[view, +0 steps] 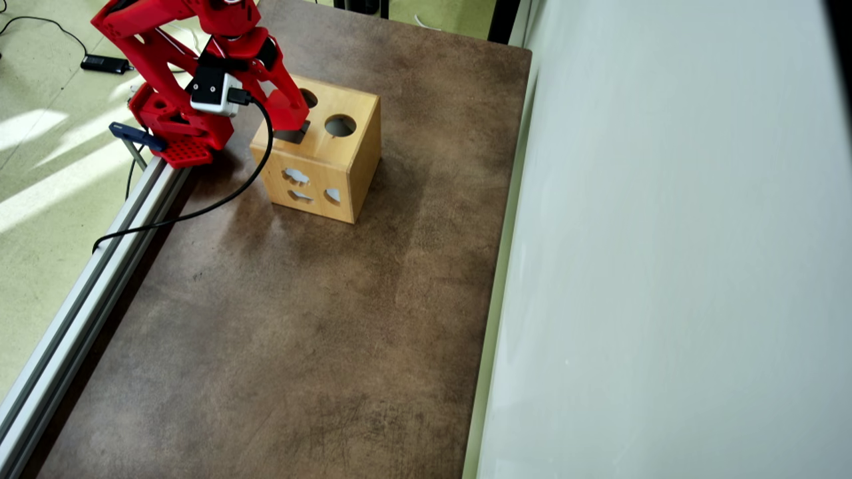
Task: Pick and place the red cube on the square hole
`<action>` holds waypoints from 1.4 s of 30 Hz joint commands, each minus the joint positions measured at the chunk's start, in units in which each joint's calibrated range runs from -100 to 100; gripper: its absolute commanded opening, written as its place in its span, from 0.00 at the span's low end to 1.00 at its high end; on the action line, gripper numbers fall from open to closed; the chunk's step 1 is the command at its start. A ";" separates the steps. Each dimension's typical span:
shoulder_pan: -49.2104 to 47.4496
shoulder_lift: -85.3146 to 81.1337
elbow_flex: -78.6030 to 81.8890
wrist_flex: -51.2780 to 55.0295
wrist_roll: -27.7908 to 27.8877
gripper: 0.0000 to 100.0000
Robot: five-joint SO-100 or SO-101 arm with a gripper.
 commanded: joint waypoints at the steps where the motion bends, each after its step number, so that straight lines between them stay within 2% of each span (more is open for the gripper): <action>1: 0.31 -1.31 -0.18 0.49 0.39 0.02; 9: 0.46 -1.31 -0.18 0.49 0.39 0.02; 15: 4.25 -1.31 1.88 0.49 0.39 0.02; 42: 2.98 -1.56 -1.52 0.01 0.29 0.02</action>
